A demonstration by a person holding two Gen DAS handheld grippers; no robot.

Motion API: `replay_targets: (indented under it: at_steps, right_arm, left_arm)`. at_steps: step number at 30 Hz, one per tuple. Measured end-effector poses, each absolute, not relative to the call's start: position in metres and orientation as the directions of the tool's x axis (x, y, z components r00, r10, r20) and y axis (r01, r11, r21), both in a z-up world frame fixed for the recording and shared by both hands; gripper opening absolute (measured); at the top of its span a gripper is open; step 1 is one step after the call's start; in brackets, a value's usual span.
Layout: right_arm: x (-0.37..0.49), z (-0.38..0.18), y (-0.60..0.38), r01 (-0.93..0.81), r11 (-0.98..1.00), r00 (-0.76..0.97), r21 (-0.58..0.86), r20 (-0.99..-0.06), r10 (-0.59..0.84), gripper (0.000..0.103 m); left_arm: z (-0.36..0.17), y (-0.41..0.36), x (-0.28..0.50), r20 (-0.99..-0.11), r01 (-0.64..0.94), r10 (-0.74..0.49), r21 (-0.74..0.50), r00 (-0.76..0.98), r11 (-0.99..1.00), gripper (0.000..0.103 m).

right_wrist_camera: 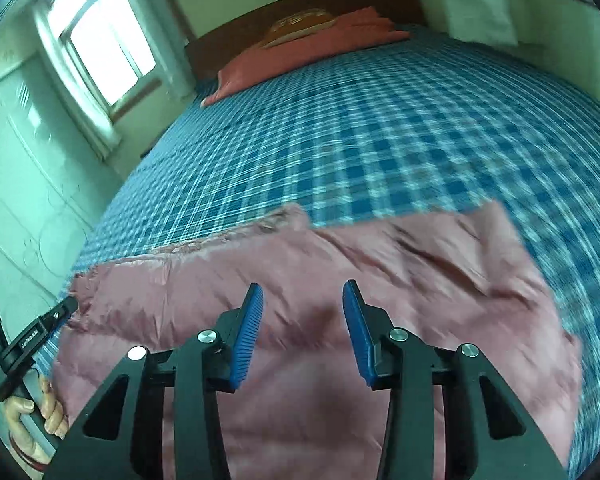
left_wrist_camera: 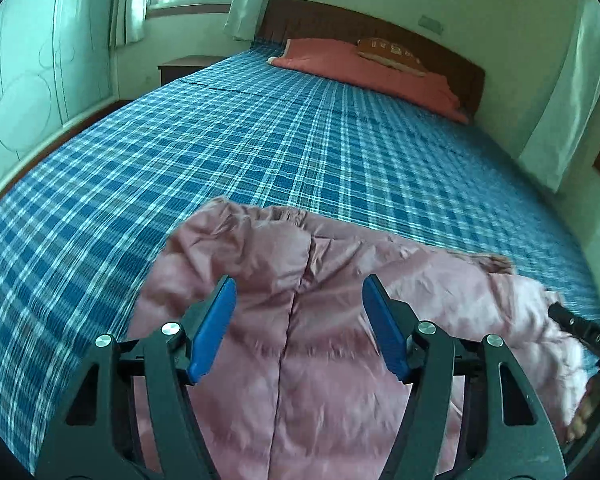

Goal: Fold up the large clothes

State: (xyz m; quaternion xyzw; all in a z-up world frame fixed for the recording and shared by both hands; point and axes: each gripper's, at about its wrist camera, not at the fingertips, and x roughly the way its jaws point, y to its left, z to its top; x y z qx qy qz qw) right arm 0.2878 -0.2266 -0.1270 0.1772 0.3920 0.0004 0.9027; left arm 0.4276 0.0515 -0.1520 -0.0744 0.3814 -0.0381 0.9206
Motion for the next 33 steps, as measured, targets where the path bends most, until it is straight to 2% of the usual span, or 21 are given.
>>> replay_targets:
  at_steps: [3,5,7,12,14,16,18,23,28,30,31,33]
  right_arm:
    - [0.307,-0.149,-0.22,0.163,0.953,0.656,0.257,-0.749,0.09,0.042]
    - [0.314,-0.168,-0.224,0.171,0.941,0.62,0.293,-0.774,0.128,0.042]
    - [0.313,-0.163,-0.228,0.168,0.938,0.623,0.304,-0.77,0.138,0.041]
    - [0.3,-0.144,-0.275,0.252,0.926,0.665,0.282,-0.745,0.047,0.041]
    - [0.303,-0.151,-0.294,0.313,0.917,0.638,0.246,-0.77,-0.01,0.041]
    - [0.304,-0.167,-0.311,0.36,0.897,0.595,0.257,-0.804,-0.009,0.041]
    - [0.303,-0.176,-0.319,0.353,0.891,0.601,0.286,-0.799,0.019,0.042]
    - [0.298,-0.174,-0.323,0.351,0.886,0.624,0.304,-0.781,0.021,0.043]
    - [0.252,-0.149,-0.347,0.386,0.862,0.653,0.329,-0.758,-0.004,0.044]
    - [0.227,-0.14,-0.353,0.397,0.858,0.656,0.326,-0.755,-0.017,0.048]
    - [0.207,-0.136,-0.36,0.408,0.851,0.66,0.329,-0.751,-0.027,0.055]
    - [0.179,-0.133,-0.368,0.421,0.84,0.663,0.341,-0.748,-0.029,0.056]
  left_arm:
    - [-0.17,0.045,0.446,-0.731,0.008,-0.104,-0.134,0.675,0.991,0.065]
    - [-0.191,0.043,0.46,-0.774,0.0,-0.095,-0.122,0.626,0.993,0.065]
    - [-0.192,0.043,0.465,-0.776,-0.008,-0.094,-0.126,0.624,0.992,0.065]
    - [-0.174,0.065,0.467,-0.748,-0.021,-0.161,-0.228,0.644,0.973,0.065]
    - [-0.178,0.071,0.474,-0.756,-0.045,-0.15,-0.231,0.637,0.972,0.065]
    - [-0.19,0.076,0.481,-0.779,-0.075,-0.162,-0.259,0.606,0.963,0.065]
    - [-0.198,0.076,0.486,-0.783,-0.079,-0.175,-0.275,0.596,0.958,0.065]
    - [-0.2,0.065,0.49,-0.794,-0.063,-0.141,-0.219,0.592,0.974,0.066]
    - [-0.175,0.091,0.463,-0.772,-0.079,-0.183,-0.288,0.609,0.954,0.066]
    - [-0.165,0.109,0.445,-0.759,-0.112,-0.183,-0.318,0.624,0.941,0.067]
    - [-0.162,0.118,0.435,-0.758,-0.133,-0.178,-0.33,0.628,0.935,0.069]
    - [-0.158,0.14,0.409,-0.751,-0.186,-0.172,-0.366,0.638,0.912,0.07]
